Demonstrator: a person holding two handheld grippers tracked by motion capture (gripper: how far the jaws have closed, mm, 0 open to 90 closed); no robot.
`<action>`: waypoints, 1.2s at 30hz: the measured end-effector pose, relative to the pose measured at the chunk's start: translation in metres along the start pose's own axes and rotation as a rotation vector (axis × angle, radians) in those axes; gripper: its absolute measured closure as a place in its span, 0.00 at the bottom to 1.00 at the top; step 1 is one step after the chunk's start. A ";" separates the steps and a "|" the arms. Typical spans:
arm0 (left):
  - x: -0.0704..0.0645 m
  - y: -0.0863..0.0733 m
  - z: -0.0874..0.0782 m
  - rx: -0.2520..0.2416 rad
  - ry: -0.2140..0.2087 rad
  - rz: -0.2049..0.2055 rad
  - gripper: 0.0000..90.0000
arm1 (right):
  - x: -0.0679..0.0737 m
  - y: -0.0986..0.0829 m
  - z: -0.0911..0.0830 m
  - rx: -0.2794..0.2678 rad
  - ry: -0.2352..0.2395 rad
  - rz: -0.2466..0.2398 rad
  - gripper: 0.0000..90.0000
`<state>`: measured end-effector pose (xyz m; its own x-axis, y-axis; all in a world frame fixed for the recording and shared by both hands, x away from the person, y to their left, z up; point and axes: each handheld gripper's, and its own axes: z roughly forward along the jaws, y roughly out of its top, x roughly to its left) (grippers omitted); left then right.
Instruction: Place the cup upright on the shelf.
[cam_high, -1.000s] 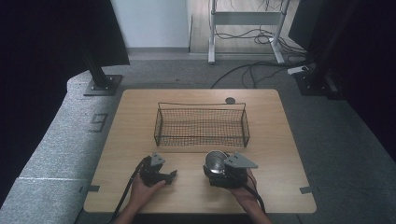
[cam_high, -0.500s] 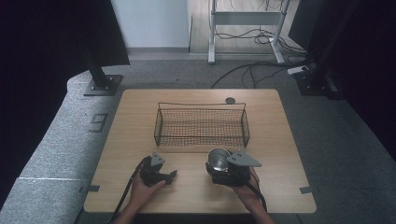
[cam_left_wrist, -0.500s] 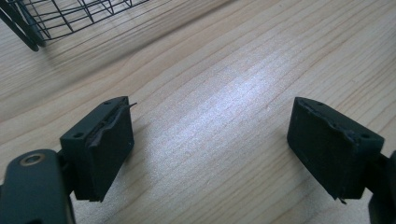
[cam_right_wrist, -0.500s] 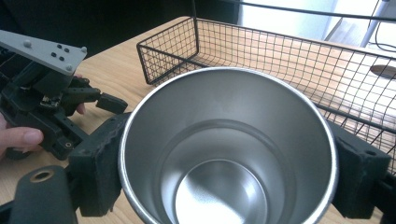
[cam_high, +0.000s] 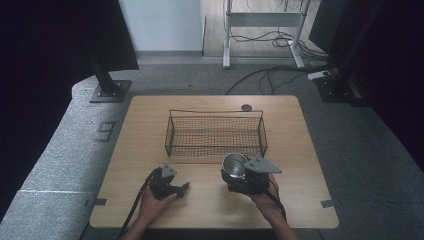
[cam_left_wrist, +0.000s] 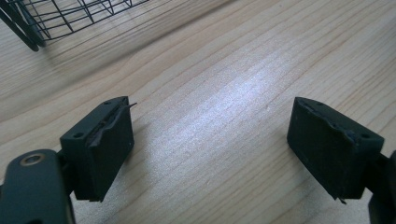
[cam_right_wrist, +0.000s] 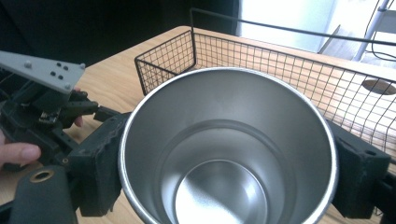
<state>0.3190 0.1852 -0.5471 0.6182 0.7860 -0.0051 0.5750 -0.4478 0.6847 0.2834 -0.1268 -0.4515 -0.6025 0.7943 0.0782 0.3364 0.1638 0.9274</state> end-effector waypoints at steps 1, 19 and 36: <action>0.000 0.000 0.000 0.000 0.000 0.000 0.16 | -0.001 0.001 0.000 -0.002 -0.001 0.002 0.16; 0.000 0.000 0.000 0.000 0.001 0.002 0.16 | -0.014 0.020 0.011 -0.006 -0.002 0.010 0.16; 0.000 0.000 0.000 -0.002 0.000 -0.002 0.16 | -0.019 0.029 0.026 0.006 -0.005 0.019 0.16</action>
<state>0.3188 0.1850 -0.5472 0.6168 0.7871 -0.0062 0.5754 -0.4456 0.6858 0.3234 -0.1225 -0.4354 -0.5926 0.8001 0.0936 0.3517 0.1524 0.9236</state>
